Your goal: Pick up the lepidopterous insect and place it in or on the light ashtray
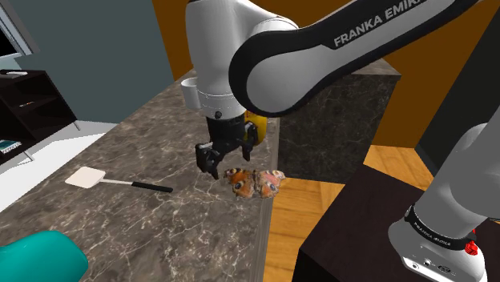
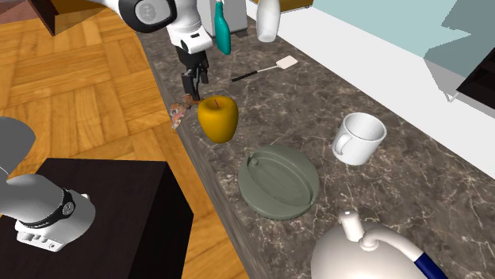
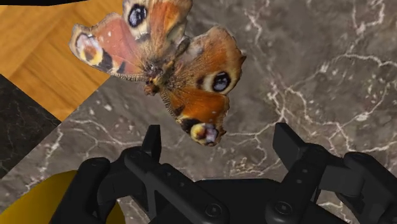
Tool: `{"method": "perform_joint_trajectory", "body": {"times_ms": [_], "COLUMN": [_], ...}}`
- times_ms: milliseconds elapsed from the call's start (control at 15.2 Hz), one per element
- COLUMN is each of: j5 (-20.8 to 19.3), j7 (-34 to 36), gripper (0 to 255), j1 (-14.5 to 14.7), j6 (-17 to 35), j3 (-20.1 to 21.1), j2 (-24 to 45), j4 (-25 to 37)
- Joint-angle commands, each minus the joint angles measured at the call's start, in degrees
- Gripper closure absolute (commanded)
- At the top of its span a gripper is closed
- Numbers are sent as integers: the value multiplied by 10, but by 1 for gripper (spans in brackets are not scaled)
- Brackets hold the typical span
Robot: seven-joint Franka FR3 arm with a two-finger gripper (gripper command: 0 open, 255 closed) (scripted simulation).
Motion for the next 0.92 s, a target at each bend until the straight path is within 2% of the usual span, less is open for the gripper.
{"method": "perform_joint_trajectory", "body": {"times_ms": [0,396,858], "j5": [6,-10,-10], "j7": [-19,-7,-7], "gripper": [0,0,0], "j1": [0,0,0], "j6": [12,54,54], "j3": [-2,1,1], "j2": [-9,13,13], "j4": [-19,-44,-44]}}
